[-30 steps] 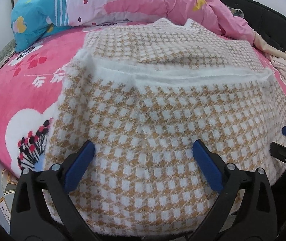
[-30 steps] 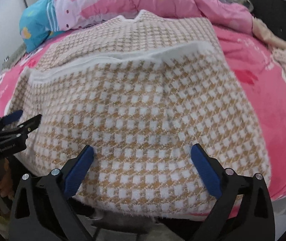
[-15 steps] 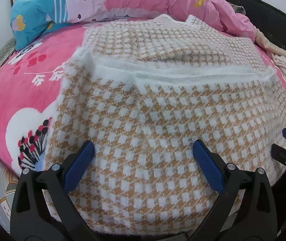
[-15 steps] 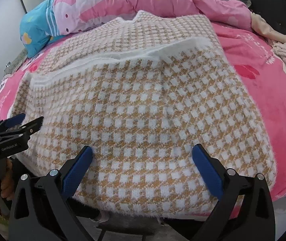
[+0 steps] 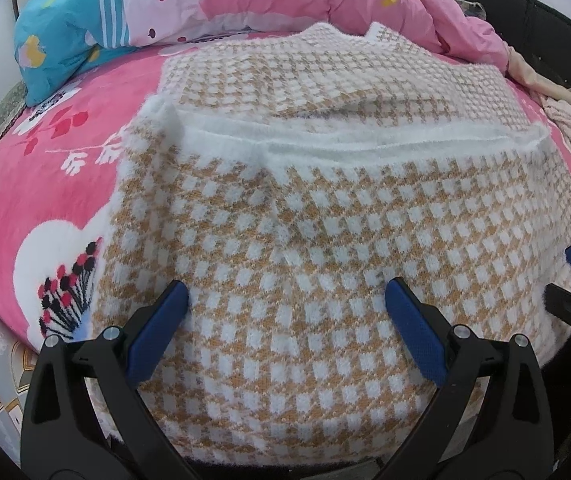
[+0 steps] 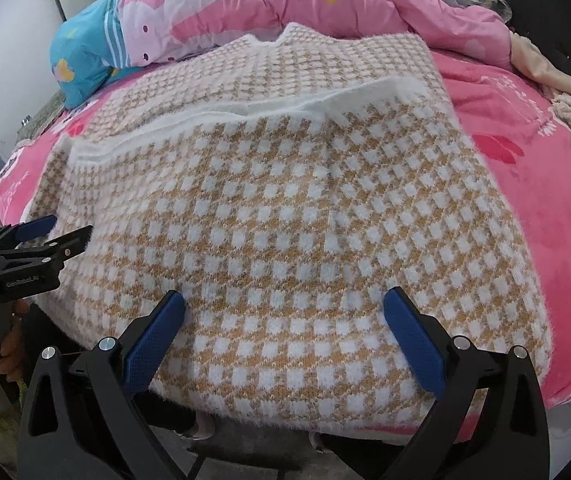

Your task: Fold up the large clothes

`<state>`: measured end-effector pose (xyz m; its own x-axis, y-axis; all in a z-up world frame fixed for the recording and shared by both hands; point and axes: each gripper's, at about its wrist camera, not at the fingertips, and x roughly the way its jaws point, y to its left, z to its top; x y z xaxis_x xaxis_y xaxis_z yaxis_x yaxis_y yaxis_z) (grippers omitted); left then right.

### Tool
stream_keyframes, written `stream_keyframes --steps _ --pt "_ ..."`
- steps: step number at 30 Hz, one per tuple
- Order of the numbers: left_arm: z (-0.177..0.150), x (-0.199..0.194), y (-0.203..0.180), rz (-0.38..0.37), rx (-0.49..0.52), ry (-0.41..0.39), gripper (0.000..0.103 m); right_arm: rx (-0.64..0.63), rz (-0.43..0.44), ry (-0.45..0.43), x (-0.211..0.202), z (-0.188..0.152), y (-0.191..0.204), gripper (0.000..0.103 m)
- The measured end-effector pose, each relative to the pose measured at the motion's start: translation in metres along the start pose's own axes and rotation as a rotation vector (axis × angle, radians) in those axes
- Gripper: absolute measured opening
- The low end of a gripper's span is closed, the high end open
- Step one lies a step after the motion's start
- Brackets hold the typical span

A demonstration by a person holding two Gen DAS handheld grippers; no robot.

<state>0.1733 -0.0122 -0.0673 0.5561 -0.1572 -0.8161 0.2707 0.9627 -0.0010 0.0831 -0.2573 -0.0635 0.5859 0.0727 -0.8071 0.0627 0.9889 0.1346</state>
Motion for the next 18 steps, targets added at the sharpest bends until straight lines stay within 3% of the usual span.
stream_keyframes --steps 8,18 --pt "-0.001 0.001 0.0 0.002 0.003 0.005 0.096 -0.019 -0.009 0.009 -0.002 0.005 0.003 0.097" --pt "-0.004 -0.002 0.001 -0.012 0.0 -0.006 0.096 -0.109 0.049 -0.105 -0.043 0.017 0.038 0.097"
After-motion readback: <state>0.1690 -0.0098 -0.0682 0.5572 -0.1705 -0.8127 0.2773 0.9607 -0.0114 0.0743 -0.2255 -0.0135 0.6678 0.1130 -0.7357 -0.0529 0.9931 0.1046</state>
